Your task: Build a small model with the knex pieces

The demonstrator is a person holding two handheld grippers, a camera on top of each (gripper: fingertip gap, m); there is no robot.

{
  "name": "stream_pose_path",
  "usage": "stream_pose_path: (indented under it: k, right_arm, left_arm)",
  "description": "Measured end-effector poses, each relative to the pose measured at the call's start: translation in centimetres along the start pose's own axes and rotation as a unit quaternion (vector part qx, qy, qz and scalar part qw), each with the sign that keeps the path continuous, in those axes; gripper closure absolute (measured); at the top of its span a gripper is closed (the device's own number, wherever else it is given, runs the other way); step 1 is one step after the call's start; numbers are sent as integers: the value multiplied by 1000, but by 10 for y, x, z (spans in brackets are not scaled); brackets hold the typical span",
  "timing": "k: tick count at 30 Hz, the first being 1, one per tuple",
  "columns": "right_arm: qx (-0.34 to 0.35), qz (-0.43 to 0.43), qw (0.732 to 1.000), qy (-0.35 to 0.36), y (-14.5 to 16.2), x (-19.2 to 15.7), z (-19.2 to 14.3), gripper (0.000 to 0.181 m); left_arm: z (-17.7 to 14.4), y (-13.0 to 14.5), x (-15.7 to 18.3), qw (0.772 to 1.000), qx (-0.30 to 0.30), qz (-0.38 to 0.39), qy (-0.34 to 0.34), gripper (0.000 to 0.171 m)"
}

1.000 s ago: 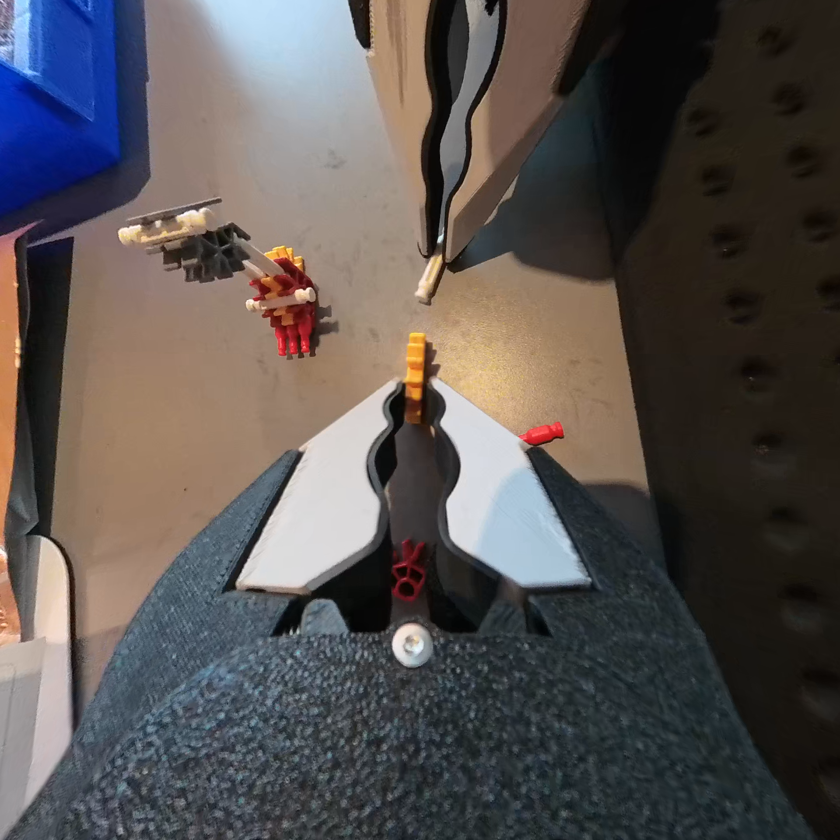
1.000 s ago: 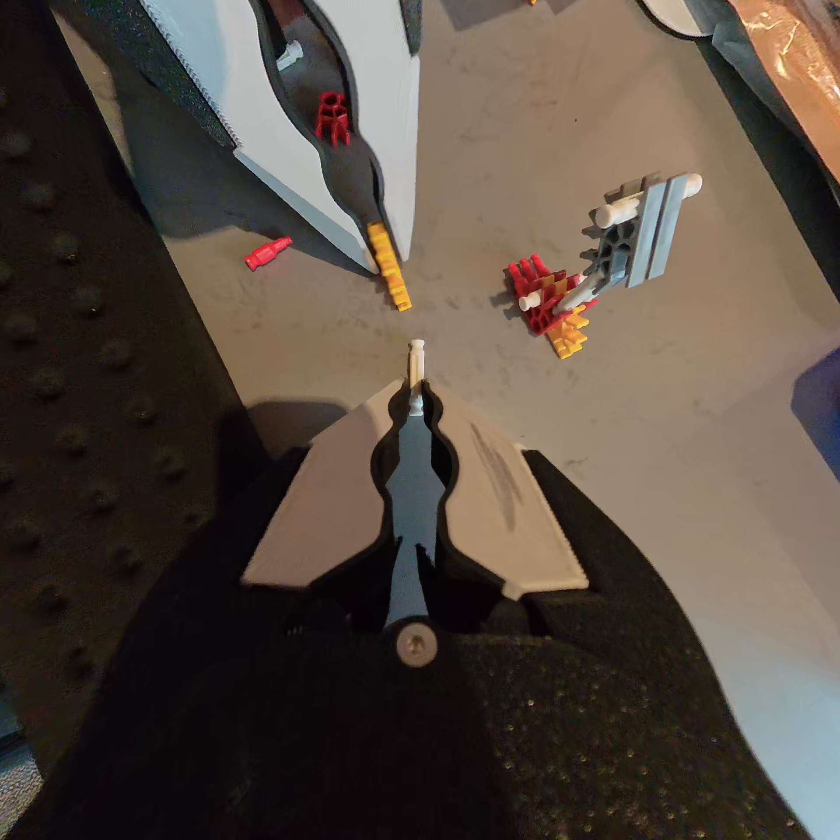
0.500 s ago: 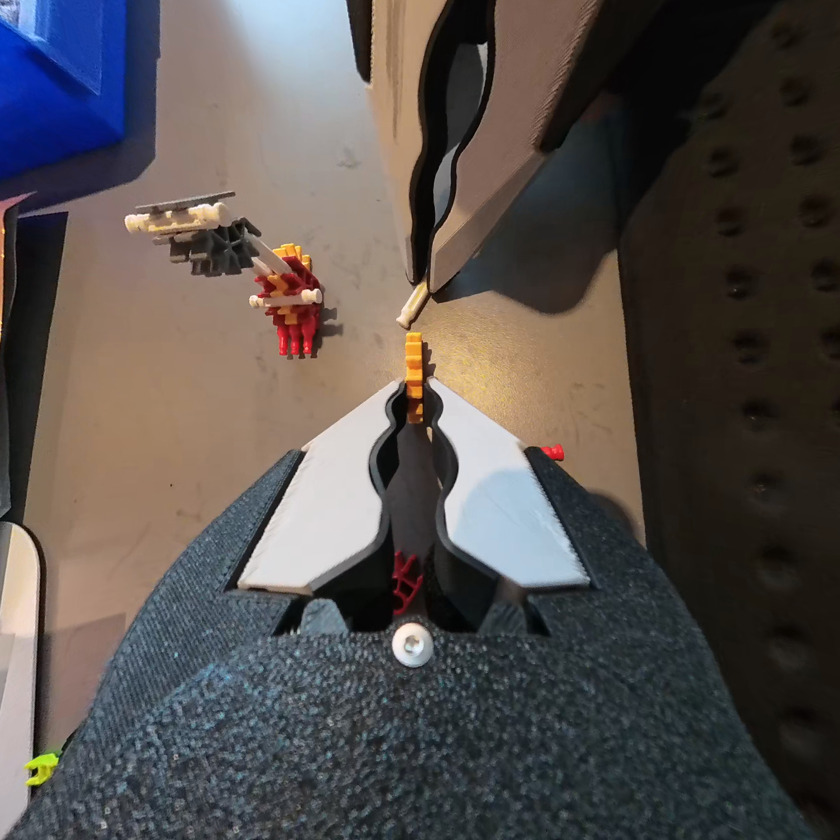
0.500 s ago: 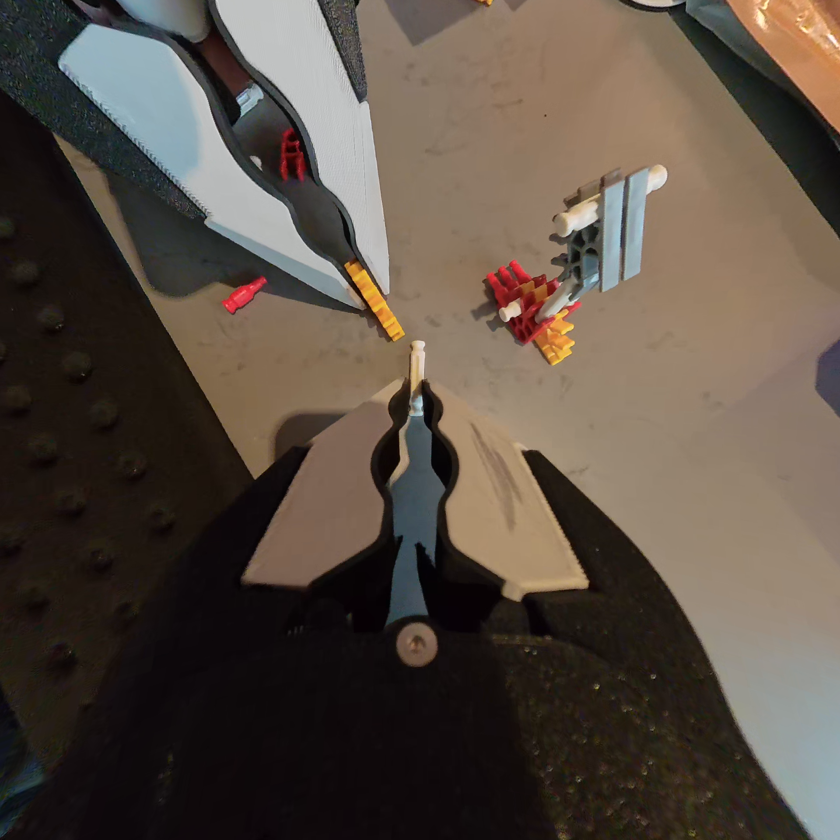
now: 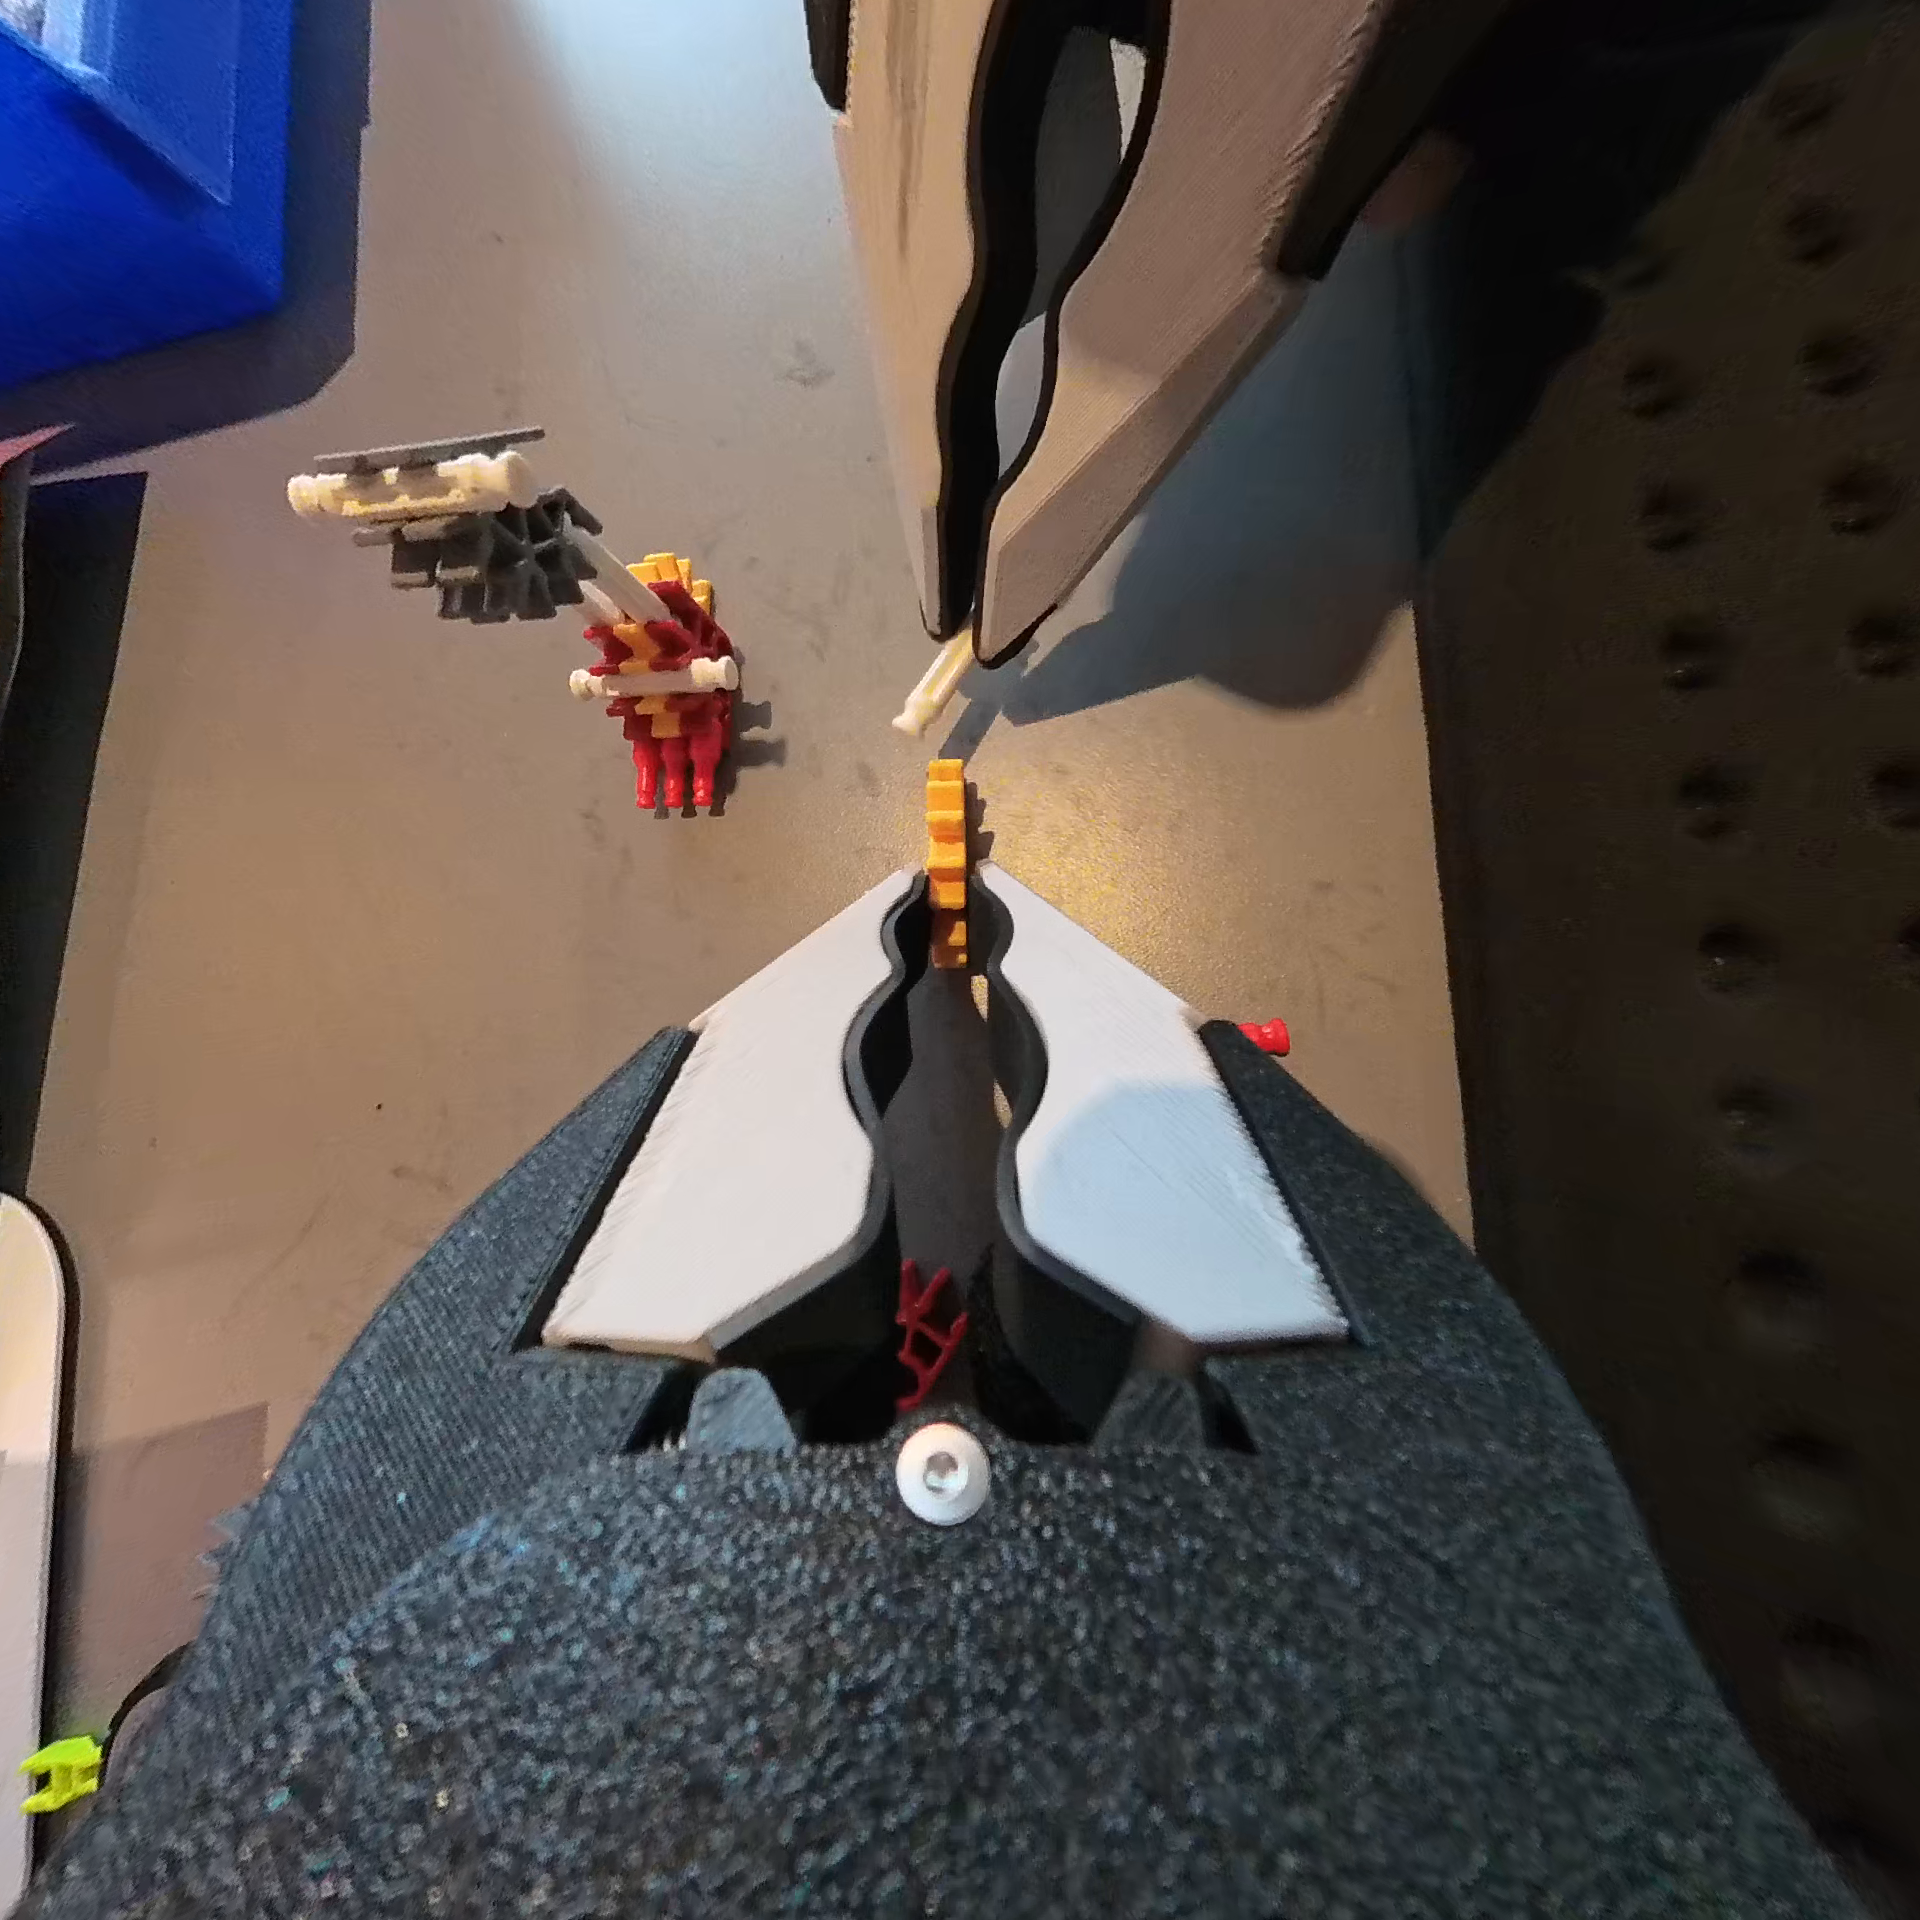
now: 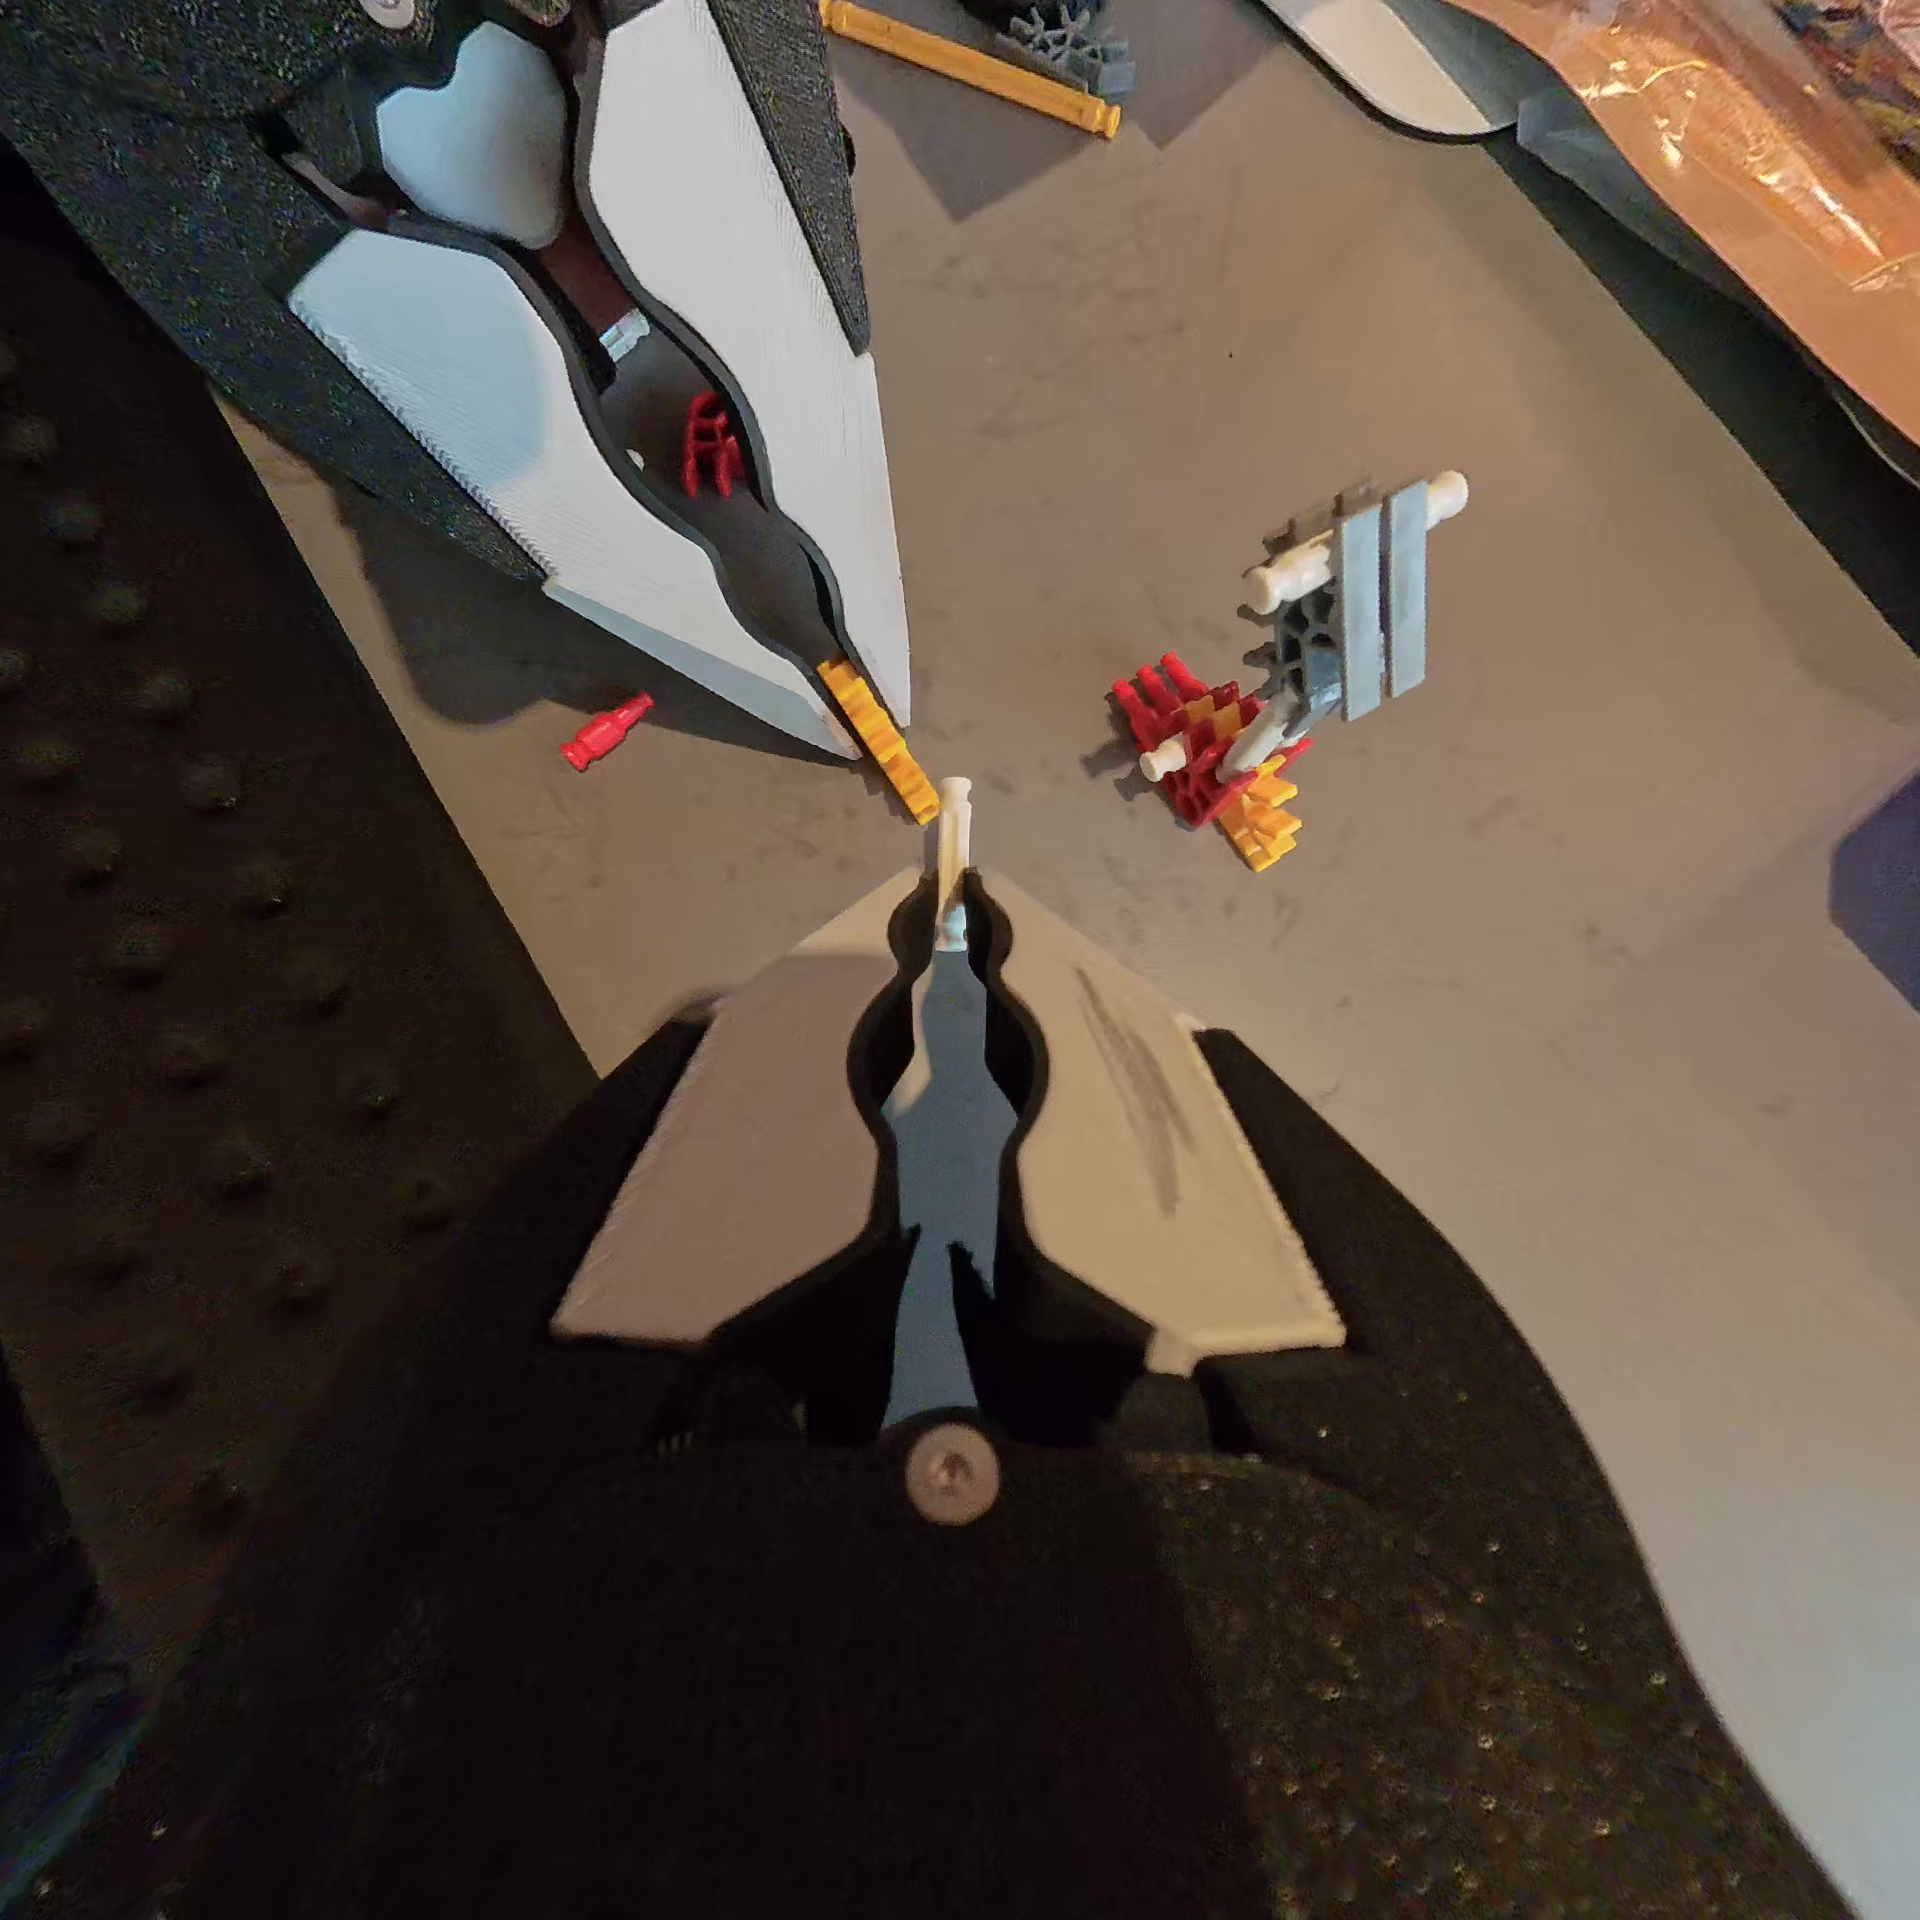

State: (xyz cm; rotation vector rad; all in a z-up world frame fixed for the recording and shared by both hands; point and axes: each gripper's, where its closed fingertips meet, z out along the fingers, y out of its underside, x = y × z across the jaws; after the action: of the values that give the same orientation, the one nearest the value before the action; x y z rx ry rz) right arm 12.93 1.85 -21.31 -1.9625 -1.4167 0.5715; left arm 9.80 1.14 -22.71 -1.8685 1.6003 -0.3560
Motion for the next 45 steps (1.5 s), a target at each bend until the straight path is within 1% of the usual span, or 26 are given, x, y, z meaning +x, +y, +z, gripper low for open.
stream_pose_path:
  k: [10,20,26,34,36,41,45]
  right_arm:
    - [2,30,1000,-1,-8,-1,5,177]
    - [-10,44,999,10,-11,-3,8,177]
    - [-15,62,998,17,-11,-4,8,177]
    - [-6,99,995,-29,-10,-11,8,177]
    - [-11,90,995,-49,-9,-17,9,181]
    - [-14,83,995,-57,-9,-18,10,181]
    - [-11,81,994,-77,-9,-18,9,181]
  left_arm:
    - [1,0,0,999,-1,-37,8,165]
    - [4,-4,1,997,-19,-77,-15,166]
    - [4,-5,1,996,-15,-90,-20,166]
    - [4,-5,1,998,-16,-56,-36,166]
    - [4,-5,2,998,-14,-52,-33,166]
    - [4,-5,2,999,-10,-38,-30,166]
    - [4,-5,2,999,-13,14,-33,166]
